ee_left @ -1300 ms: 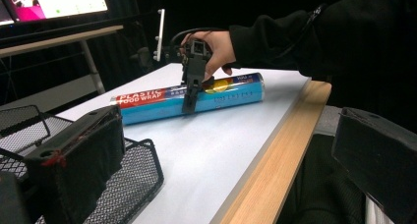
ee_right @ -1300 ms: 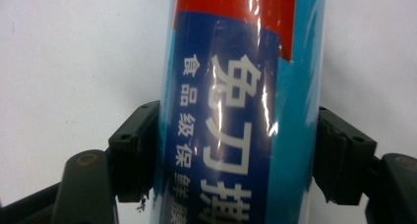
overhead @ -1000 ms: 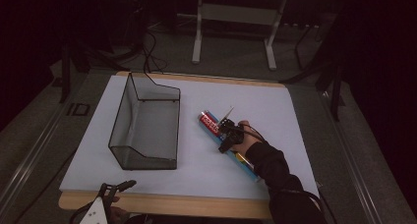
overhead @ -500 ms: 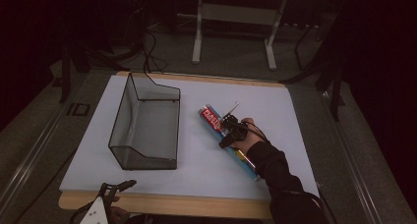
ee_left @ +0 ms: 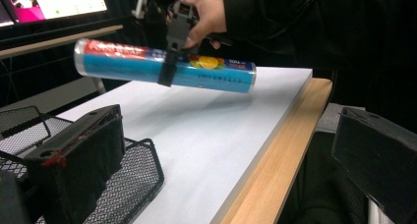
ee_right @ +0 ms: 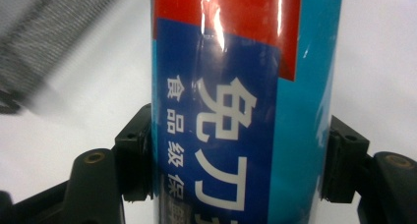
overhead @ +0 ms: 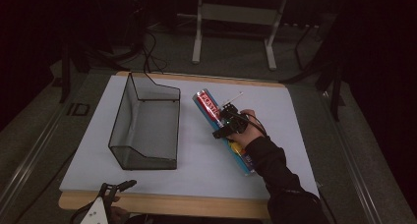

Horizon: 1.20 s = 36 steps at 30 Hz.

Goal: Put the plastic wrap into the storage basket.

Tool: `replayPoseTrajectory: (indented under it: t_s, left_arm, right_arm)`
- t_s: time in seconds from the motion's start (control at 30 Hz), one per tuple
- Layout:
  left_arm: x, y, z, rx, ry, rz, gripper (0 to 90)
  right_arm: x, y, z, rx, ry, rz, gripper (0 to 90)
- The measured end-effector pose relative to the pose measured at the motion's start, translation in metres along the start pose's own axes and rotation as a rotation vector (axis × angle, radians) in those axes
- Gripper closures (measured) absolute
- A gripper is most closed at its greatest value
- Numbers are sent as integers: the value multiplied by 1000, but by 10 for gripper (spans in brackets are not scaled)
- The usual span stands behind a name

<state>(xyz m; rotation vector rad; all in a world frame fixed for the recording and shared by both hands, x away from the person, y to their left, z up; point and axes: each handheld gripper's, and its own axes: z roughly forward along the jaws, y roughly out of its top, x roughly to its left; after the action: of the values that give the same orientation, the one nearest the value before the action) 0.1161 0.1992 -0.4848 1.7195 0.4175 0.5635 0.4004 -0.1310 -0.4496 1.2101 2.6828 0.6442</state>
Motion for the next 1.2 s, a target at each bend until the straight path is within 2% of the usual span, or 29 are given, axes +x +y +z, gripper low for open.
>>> replayPoseTrajectory:
  t_s: [0.23, 0.4, 0.5, 0.8, 1.0, 1.1, 1.2]
  left_arm:
    - [0, 0, -1, -3, 2, -1, 1]
    - [0, 0, -1, -3, -1, 1, 1]
    - [0, 0, -1, -1, -1, 0, 1]
    - [0, 0, -1, -7, 0, -1, 1]
    - [-1, 0, -2, -7, 2, 2, 1]
    - [-1, 0, -1, -6, 3, 3, 1]
    - [0, 0, -2, -7, 3, 0, 1]
  right_arm:
    - [17, 18, -14, -61, 18, 10, 315]
    - [30, 35, -25, -111, 36, 34, 315]
    - [33, 40, -28, -120, 40, 34, 315]
    - [54, 64, -39, -205, 89, 63, 315]
    - [63, 76, -43, -245, 103, 70, 315]
    - [67, 80, -46, -267, 112, 80, 315]
    - [77, 93, -49, -324, 145, 117, 316]
